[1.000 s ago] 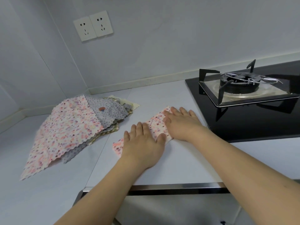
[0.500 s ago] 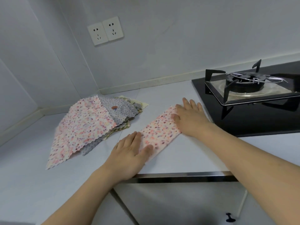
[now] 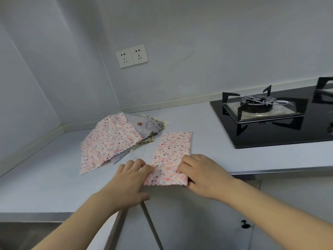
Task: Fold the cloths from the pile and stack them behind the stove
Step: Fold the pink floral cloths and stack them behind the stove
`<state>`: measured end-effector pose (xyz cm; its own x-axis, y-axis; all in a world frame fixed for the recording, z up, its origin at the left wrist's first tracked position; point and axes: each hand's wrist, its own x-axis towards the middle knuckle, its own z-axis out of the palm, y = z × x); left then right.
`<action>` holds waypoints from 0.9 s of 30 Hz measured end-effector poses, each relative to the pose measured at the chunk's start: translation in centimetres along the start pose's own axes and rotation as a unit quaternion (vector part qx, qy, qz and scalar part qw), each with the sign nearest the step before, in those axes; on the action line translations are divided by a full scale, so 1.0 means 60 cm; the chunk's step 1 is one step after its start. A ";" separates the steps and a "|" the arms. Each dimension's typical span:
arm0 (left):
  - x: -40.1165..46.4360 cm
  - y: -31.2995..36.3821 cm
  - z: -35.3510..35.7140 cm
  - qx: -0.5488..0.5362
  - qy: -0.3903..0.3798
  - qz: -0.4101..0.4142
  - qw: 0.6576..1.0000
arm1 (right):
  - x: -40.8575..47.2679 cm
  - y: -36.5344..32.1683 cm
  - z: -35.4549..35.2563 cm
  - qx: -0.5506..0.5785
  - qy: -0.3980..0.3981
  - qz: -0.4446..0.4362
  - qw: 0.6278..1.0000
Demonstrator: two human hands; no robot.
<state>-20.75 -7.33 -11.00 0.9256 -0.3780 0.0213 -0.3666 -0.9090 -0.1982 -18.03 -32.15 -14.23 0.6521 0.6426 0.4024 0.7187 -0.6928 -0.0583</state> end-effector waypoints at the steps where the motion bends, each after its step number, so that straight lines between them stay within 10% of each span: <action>1: -0.006 -0.003 0.005 -0.034 0.037 0.007 0.999 | -0.001 0.002 0.002 0.015 0.024 -0.001 1.000; 6: -0.021 -0.015 -0.001 -0.279 0.106 -0.009 0.954 | 0.000 -0.004 -0.029 0.151 0.029 0.078 0.985; 10: 0.001 -0.005 -0.032 -0.519 0.076 -0.078 0.848 | 0.019 0.003 -0.048 0.254 0.023 0.166 0.952; 14: 0.068 0.004 -0.045 -0.561 0.114 -0.179 0.800 | 0.063 0.027 -0.054 0.300 0.011 0.245 0.922; 27: 0.242 0.013 0.032 -0.188 0.197 -0.235 0.933 | 0.148 0.127 0.031 0.072 0.002 0.278 0.958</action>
<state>-7.39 -13.22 -12.76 0.9132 0.1097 0.3926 -0.0046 -0.9603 0.2790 -6.31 -31.08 -12.78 0.9427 0.1863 0.2768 0.2874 -0.8746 -0.3905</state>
